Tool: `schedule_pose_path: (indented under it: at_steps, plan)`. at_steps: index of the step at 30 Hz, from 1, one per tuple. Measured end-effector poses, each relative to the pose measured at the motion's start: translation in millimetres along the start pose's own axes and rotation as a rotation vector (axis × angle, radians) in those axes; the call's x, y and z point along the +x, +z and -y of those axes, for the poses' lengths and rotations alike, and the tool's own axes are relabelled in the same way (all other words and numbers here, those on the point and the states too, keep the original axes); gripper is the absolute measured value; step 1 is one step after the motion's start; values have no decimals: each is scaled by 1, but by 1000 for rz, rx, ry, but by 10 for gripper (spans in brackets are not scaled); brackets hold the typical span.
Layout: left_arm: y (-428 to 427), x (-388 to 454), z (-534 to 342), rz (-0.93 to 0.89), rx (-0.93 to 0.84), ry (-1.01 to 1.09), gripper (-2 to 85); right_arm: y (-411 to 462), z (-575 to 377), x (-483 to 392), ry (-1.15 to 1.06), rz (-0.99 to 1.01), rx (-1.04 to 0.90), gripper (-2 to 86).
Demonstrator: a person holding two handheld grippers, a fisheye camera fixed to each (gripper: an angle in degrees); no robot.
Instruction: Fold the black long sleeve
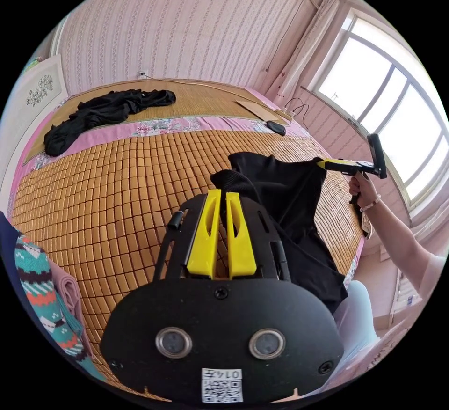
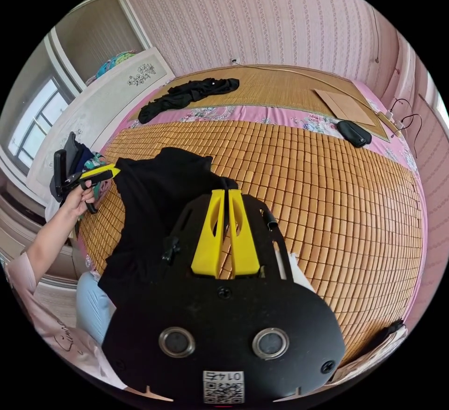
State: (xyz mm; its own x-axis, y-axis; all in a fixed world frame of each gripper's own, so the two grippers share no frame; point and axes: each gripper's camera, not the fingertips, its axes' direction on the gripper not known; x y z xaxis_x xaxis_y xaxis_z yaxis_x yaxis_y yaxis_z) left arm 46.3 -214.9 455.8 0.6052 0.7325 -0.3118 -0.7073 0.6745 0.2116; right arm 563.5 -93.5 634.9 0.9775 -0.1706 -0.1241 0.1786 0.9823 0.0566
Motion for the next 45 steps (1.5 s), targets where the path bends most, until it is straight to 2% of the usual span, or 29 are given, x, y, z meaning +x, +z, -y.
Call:
schedule_pose_path:
  at_steps: [4,6,8,11,13,15,16,17,20,22,25,28,31,33,35,37,43,45]
  plan:
    - [-43,17,-45,-59,2,150,-3,-40,-68,-17,-129,126,50,7]
    - [-72,29,-100,-89,19,219,-5,-56,-111,-22,-154,141,64,7]
    - [-83,31,-145,-142,-7,182,-7,-57,-155,-21,-133,207,31,8]
    - [-76,31,-217,-228,-94,38,-9,-30,-219,-21,-41,269,-145,8]
    - [-58,35,-251,-209,-184,-2,-9,0,-256,-26,12,235,-268,10]
    - [-36,39,-283,-91,-284,-32,-7,17,-270,-34,5,181,-329,12]
    - [-33,40,-289,-80,-286,-36,-6,19,-274,-39,1,155,-309,14]
    - [-38,36,-296,-88,-214,-84,-2,17,-275,-40,4,142,-294,15]
    - [-52,25,-301,-97,-222,-180,32,11,-275,-39,32,91,-313,30]
    - [-71,26,-302,-43,-170,-167,46,-2,-277,-33,72,14,-300,82]
    - [-97,41,-291,45,-150,-52,49,-25,-271,-40,64,19,-161,82]
    - [-93,67,-274,-36,-143,43,60,-13,-252,-66,-18,111,-94,87]
    - [-59,95,-263,-160,-144,60,79,30,-233,-86,-26,147,-122,143]
    - [-25,115,-258,-179,-204,103,78,58,-226,-90,-8,184,-170,141]
    - [-2,121,-260,-138,-264,129,57,81,-225,-91,11,204,-224,105]
    - [11,120,-266,-118,-307,158,18,81,-231,-90,4,164,-178,35]
    - [-35,122,-283,-220,-205,217,-6,36,-264,-83,-155,455,-81,24]
    - [-48,131,-300,-235,-226,273,-1,29,-275,-92,-230,451,-125,30]
